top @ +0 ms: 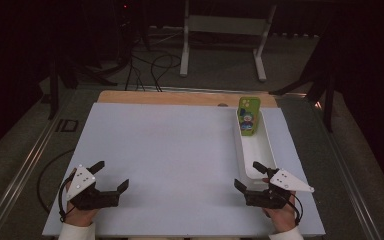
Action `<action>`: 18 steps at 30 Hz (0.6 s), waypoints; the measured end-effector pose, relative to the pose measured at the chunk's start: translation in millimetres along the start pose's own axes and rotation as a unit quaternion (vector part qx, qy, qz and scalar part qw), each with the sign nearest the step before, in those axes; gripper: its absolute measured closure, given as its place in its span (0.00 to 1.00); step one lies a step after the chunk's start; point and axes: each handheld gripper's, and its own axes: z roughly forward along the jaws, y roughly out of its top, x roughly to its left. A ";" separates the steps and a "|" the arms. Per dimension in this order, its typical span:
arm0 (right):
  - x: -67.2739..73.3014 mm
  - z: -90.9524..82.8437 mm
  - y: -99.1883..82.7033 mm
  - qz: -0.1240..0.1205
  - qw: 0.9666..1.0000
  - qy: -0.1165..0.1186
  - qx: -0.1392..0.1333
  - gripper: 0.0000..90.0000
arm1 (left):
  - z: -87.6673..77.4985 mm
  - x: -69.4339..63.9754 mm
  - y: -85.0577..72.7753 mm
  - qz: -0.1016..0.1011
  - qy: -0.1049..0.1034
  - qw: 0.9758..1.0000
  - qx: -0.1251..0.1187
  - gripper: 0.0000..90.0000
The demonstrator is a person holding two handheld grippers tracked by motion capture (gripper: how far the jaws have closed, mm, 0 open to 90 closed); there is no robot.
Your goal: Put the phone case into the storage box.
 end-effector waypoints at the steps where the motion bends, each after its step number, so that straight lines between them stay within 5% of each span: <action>1: 0.6 -0.9 -0.7 -0.001 1.000 0.001 -0.002 0.09 | -0.4 -0.1 -0.3 0.000 -0.003 1.000 -0.002 0.00; 18: 1.0 -5.6 -10.0 -0.010 1.000 0.003 -0.009 0.10 | -2.8 -7.0 -5.5 0.028 -0.048 0.998 -0.006 0.00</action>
